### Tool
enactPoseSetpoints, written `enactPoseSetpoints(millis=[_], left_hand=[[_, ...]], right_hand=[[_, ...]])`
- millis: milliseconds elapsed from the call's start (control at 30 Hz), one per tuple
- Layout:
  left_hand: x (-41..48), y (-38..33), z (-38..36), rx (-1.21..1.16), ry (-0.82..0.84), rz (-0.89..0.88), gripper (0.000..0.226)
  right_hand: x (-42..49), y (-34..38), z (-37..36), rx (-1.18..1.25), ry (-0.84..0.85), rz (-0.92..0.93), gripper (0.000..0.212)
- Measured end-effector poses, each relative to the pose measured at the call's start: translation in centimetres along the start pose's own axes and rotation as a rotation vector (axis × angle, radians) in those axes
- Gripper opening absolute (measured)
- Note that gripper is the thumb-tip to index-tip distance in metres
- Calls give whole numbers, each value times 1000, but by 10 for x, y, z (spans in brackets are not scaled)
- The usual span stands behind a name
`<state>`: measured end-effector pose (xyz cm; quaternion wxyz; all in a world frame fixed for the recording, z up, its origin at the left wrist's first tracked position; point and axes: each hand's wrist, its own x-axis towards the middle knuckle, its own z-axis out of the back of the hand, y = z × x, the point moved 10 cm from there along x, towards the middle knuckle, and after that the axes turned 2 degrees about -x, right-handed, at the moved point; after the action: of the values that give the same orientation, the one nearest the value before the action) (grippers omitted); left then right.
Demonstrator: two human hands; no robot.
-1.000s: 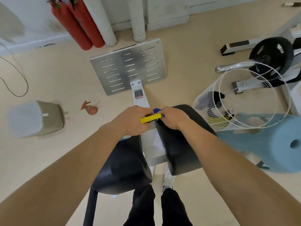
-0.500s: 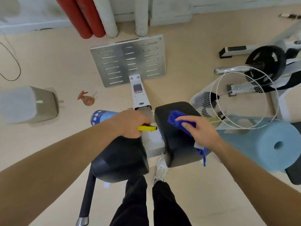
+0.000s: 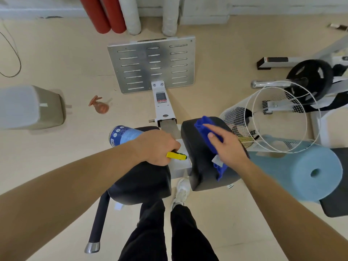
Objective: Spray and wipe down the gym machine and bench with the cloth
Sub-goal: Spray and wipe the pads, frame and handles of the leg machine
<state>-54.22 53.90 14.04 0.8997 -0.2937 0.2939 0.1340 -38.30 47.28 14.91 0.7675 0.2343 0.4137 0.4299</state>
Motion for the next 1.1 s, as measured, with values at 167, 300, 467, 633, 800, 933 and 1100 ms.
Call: enactPoseSetpoints(millis=[167, 300, 467, 633, 800, 933, 1100], left_hand=[[-4, 32, 9, -102, -100, 91, 9], [-7, 61, 19, -154, -193, 177, 14], [-9, 76, 23, -194, -228, 230, 19], [-13, 76, 23, -242, -259, 222, 16], [-11, 61, 28, -256, -293, 173, 21], [-5, 54, 28, -273, -298, 147, 28], [8, 62, 23, -256, -286, 167, 28]], right_hand=[[-34, 32, -94, -789, 514, 454, 33], [22, 28, -118, -1044, 644, 489, 35], [105, -5, -143, -991, 626, 170, 19], [46, 17, -134, -865, 705, 271, 22], [-57, 39, -129, -999, 888, 533, 25], [-75, 27, -119, -1040, 840, 666, 27], [-20, 46, -120, -999, 674, 633, 16]])
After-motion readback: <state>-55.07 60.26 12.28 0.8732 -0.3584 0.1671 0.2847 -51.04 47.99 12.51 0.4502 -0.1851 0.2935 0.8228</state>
